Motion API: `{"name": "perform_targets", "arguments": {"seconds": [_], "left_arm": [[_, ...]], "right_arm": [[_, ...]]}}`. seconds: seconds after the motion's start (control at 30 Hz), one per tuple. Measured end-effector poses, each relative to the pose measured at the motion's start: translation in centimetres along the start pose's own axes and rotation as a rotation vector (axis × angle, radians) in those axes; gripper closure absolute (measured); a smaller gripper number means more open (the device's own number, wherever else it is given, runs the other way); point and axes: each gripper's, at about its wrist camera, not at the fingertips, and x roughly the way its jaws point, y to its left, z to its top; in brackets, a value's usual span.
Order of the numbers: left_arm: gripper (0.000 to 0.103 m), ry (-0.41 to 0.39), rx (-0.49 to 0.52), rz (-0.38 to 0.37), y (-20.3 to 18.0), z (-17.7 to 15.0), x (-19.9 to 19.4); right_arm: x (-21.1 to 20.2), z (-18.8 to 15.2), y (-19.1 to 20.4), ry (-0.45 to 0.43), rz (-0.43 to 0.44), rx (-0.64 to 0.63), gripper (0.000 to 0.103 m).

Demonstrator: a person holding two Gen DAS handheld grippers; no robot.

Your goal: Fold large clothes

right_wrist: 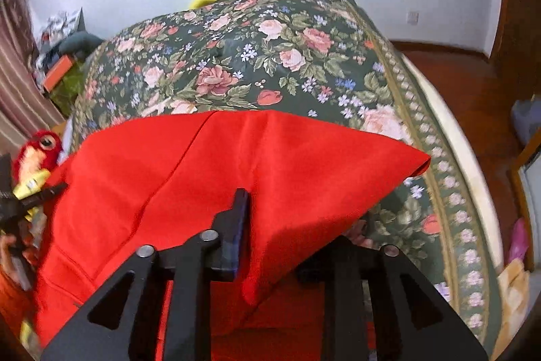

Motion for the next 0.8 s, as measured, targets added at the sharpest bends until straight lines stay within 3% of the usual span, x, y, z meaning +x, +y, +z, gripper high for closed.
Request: {"name": "perform_targets", "arguments": {"seconds": [0.17,0.37,0.43,0.5,0.6,0.8], "left_arm": [[0.071,-0.024,0.010,0.056,-0.1,-1.1,-1.2],[0.071,-0.024,0.135,0.124,-1.3,-3.1,-3.8],[0.070,-0.023,0.166,0.126,-1.5,-4.1,-5.0],[0.060,-0.017,0.190,0.123,-1.7,-5.1,-6.5],[0.059,-0.019,0.215,0.115,-1.9,-6.3,-9.1],[0.046,-0.042,0.212,0.087,-1.8,-8.6,-15.5]], "right_arm": [[-0.8,-1.0,0.5,0.003,-0.045,-0.012,0.059],[-3.1,-2.4,0.5,0.015,-0.038,0.032,0.048],[-4.4,-2.9,0.4,0.018,-0.024,0.047,0.047],[-5.6,-3.3,0.5,0.027,-0.018,0.055,0.046],[-7.5,-4.0,0.9,0.031,-0.024,0.059,0.043],[-12.8,-6.2,2.0,0.013,-0.035,0.028,0.029]]}}
